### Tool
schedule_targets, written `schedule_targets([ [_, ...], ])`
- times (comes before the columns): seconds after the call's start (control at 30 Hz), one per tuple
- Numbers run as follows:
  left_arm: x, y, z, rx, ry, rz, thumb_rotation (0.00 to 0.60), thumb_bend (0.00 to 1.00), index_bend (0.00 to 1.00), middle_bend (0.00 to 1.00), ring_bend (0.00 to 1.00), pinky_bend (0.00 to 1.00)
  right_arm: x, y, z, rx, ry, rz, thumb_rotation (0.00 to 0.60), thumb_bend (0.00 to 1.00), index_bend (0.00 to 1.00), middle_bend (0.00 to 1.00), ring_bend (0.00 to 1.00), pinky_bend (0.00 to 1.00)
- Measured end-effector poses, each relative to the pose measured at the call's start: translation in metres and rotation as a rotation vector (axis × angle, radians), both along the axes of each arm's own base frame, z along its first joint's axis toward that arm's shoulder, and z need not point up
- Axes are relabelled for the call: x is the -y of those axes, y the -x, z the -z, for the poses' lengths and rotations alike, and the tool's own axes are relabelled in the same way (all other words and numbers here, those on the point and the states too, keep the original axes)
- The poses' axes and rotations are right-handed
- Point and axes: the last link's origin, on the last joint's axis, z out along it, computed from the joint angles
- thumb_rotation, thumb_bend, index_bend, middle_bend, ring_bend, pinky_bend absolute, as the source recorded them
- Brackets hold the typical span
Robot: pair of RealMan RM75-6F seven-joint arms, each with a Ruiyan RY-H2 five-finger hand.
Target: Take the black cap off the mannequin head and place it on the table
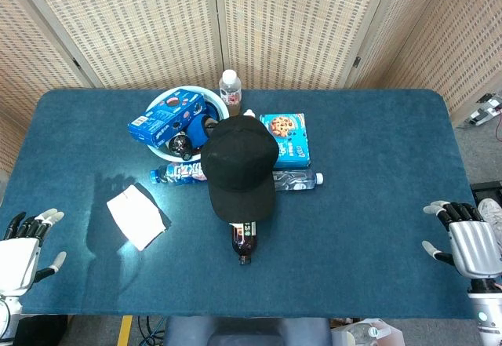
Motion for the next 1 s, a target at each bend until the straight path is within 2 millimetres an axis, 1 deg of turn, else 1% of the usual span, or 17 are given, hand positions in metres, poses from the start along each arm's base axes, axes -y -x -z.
schedule_targets([
  [0.37, 0.002, -0.002, 0.001, 0.000, 0.005, 0.004, 0.600, 0.24, 0.21, 0.18, 0.17, 0.05, -0.001, -0.004, 0.001, 0.005, -0.021, -0.022, 0.600, 0.11, 0.35, 0.32, 0.26, 0.26],
  [0.57, 0.003, -0.004, 0.001, -0.001, 0.013, 0.008, 0.600, 0.24, 0.21, 0.18, 0.17, 0.05, 0.005, -0.016, 0.004, 0.004, -0.051, -0.091, 0.600, 0.11, 0.35, 0.32, 0.26, 0.26],
  [0.77, 0.004, -0.009, 0.000, -0.001, 0.021, 0.019, 0.600, 0.24, 0.21, 0.18, 0.17, 0.05, 0.023, -0.043, 0.016, -0.002, -0.111, -0.203, 0.600, 0.11, 0.35, 0.32, 0.24, 0.26],
  [1.0, 0.005, -0.012, -0.002, -0.003, 0.027, 0.032, 0.600, 0.24, 0.21, 0.18, 0.17, 0.05, 0.045, -0.088, 0.042, 0.017, -0.196, -0.361, 0.600, 0.11, 0.37, 0.31, 0.22, 0.26],
])
